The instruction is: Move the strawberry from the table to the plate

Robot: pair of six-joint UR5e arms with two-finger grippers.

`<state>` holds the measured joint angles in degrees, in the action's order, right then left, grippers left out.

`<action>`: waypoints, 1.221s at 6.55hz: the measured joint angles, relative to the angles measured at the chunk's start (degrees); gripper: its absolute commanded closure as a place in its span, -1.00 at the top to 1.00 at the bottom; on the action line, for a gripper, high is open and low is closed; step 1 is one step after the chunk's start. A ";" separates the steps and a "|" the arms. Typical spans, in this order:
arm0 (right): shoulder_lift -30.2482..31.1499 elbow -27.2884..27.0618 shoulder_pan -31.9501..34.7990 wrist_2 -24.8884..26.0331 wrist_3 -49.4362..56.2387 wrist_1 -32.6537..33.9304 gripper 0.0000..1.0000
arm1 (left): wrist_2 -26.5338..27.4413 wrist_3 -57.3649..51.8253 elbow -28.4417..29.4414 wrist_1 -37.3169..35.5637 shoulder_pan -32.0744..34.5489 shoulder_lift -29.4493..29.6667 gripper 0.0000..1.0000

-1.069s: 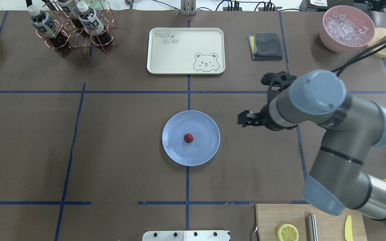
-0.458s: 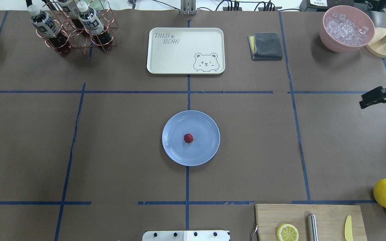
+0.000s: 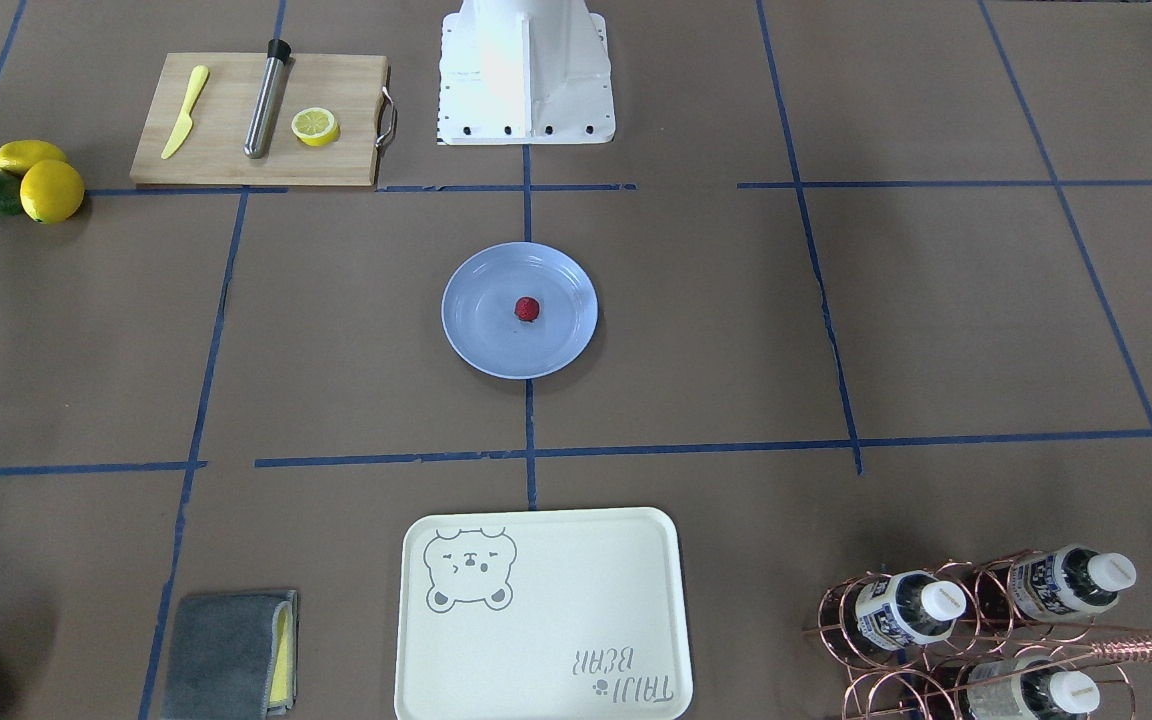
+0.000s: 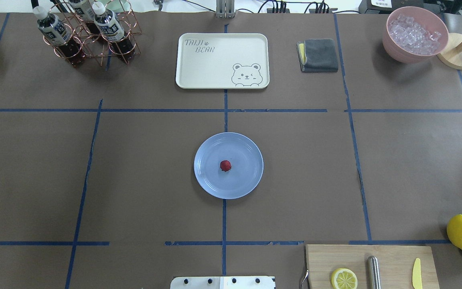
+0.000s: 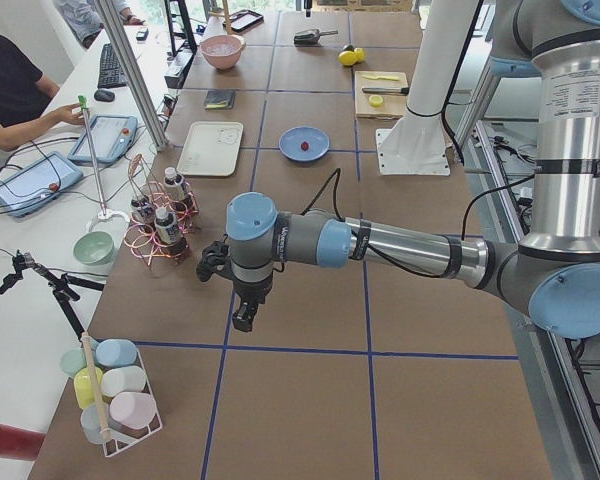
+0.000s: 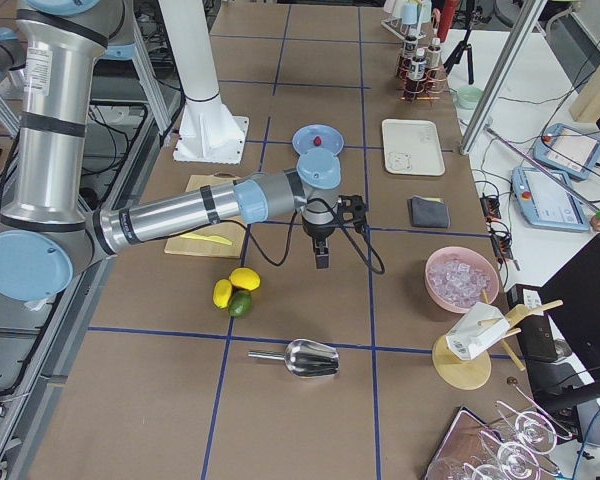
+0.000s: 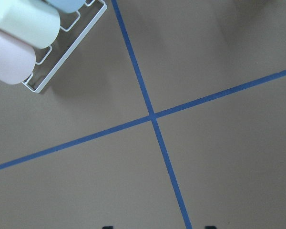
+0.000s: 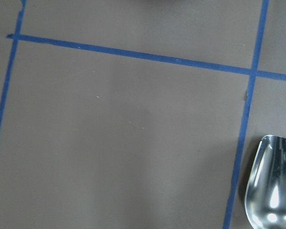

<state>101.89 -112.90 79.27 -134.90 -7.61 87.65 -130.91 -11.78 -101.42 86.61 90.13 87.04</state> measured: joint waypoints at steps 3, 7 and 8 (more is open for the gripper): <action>-0.76 4.78 0.50 1.27 6.09 0.09 1.00 | -4.11 0.34 0.71 4.15 0.13 -4.52 1.00; 1.39 5.02 3.93 -4.48 6.38 0.69 1.00 | -6.42 3.83 -1.27 4.51 0.72 -5.93 1.00; 1.93 5.11 4.72 -5.69 6.36 0.71 1.00 | -4.23 4.32 -2.55 4.48 1.17 -6.26 1.00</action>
<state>103.83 -107.79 83.99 -140.59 -1.25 88.37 -135.14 -7.46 -103.97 91.09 91.30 80.78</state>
